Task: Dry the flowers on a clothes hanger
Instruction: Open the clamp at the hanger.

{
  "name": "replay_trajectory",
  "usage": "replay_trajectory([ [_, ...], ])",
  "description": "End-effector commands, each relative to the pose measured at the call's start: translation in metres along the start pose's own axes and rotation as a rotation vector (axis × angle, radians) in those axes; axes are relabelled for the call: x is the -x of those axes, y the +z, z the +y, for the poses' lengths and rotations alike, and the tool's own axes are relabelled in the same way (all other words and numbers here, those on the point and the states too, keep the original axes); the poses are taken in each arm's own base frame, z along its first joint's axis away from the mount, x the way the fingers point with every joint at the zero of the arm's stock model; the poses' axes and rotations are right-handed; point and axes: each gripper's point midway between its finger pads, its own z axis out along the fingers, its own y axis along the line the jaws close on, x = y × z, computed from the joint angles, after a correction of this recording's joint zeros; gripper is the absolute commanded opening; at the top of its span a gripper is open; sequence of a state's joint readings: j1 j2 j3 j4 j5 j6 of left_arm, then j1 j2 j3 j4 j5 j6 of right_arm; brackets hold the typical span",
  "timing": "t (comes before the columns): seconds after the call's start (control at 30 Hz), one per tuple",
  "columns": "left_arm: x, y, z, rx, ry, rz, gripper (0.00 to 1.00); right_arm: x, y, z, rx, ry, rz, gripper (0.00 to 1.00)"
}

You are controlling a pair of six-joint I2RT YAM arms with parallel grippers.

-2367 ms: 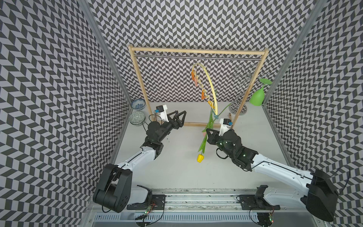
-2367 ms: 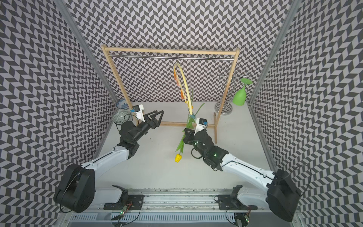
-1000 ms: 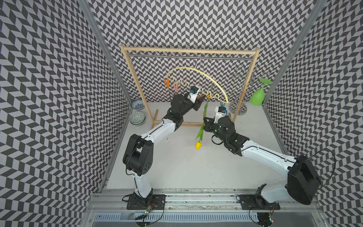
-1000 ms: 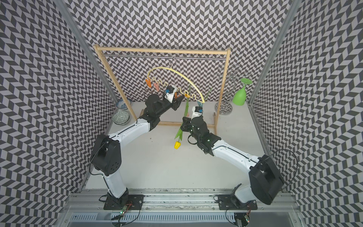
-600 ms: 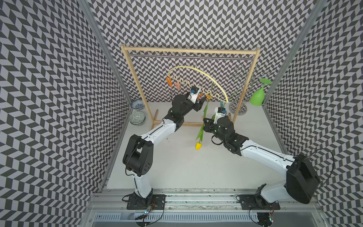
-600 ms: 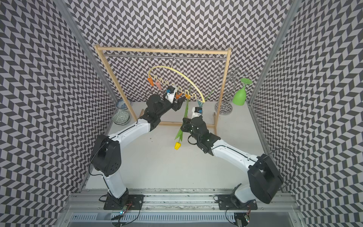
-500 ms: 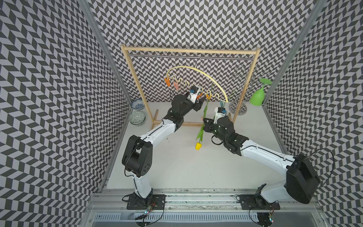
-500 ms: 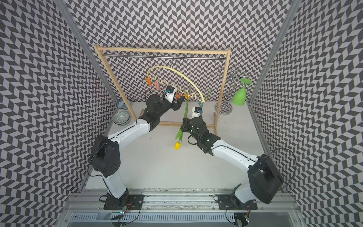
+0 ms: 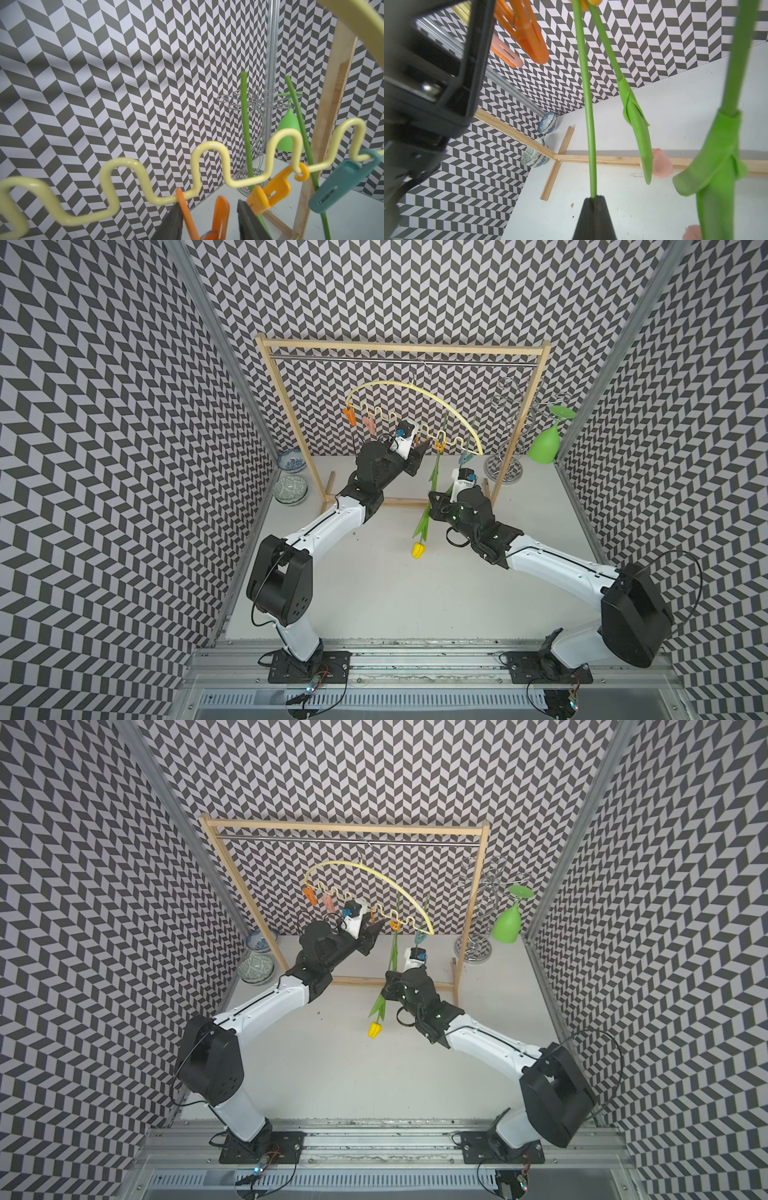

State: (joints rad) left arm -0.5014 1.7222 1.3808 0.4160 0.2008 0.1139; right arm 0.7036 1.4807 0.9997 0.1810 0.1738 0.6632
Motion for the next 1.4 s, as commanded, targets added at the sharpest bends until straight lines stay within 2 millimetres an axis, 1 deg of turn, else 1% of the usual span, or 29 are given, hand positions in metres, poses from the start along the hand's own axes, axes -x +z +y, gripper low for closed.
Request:
replay_trajectory([
  [0.0,0.012,-0.009,0.003,0.018,-0.006,-0.018,0.45,0.014,0.002,0.011,0.033,0.013,-0.028,0.0],
  [0.03,0.013,-0.009,0.004,0.02,-0.005,-0.019,0.46,0.013,0.002,0.013,0.039,0.014,-0.025,0.0],
  [0.17,0.01,-0.008,0.004,0.02,-0.008,-0.01,0.58,0.01,0.004,0.016,0.056,0.014,-0.005,0.0],
  [0.27,0.011,-0.008,0.005,0.024,-0.007,-0.012,0.58,0.005,0.006,0.014,0.05,0.014,0.013,0.0],
  [0.33,0.011,-0.007,0.005,0.025,-0.006,-0.012,0.55,0.0,0.008,0.01,0.045,0.017,0.023,0.0],
  [0.47,0.012,-0.006,0.005,0.026,-0.006,-0.012,0.45,-0.013,0.007,0.004,0.047,0.03,0.046,0.0],
  [0.63,0.009,-0.006,0.007,0.034,-0.007,-0.005,0.35,-0.021,0.005,-0.004,0.036,0.035,0.052,0.0],
  [0.8,0.008,-0.006,0.008,0.041,-0.017,-0.004,0.31,-0.018,0.002,0.001,0.052,0.035,0.05,0.0],
  [0.97,0.011,-0.006,0.009,0.048,-0.018,-0.008,0.3,-0.023,0.0,-0.001,0.063,0.04,0.063,0.0],
  [1.03,0.01,-0.006,0.009,0.049,-0.019,-0.006,0.31,-0.028,0.0,-0.001,0.07,0.042,0.074,0.0],
  [1.1,0.009,-0.005,0.009,0.047,-0.019,-0.003,0.39,-0.029,0.001,-0.001,0.075,0.047,0.073,0.0],
  [1.17,0.009,-0.005,0.008,0.047,-0.02,-0.003,0.49,-0.027,0.003,-0.001,0.065,0.041,0.068,0.0],
  [1.2,0.009,-0.005,0.007,0.044,-0.022,-0.001,0.51,-0.025,0.004,-0.001,0.062,0.039,0.065,0.0],
  [1.37,0.01,-0.004,-0.002,0.017,-0.021,-0.003,0.51,-0.012,0.007,0.008,0.06,0.031,0.045,0.0],
])
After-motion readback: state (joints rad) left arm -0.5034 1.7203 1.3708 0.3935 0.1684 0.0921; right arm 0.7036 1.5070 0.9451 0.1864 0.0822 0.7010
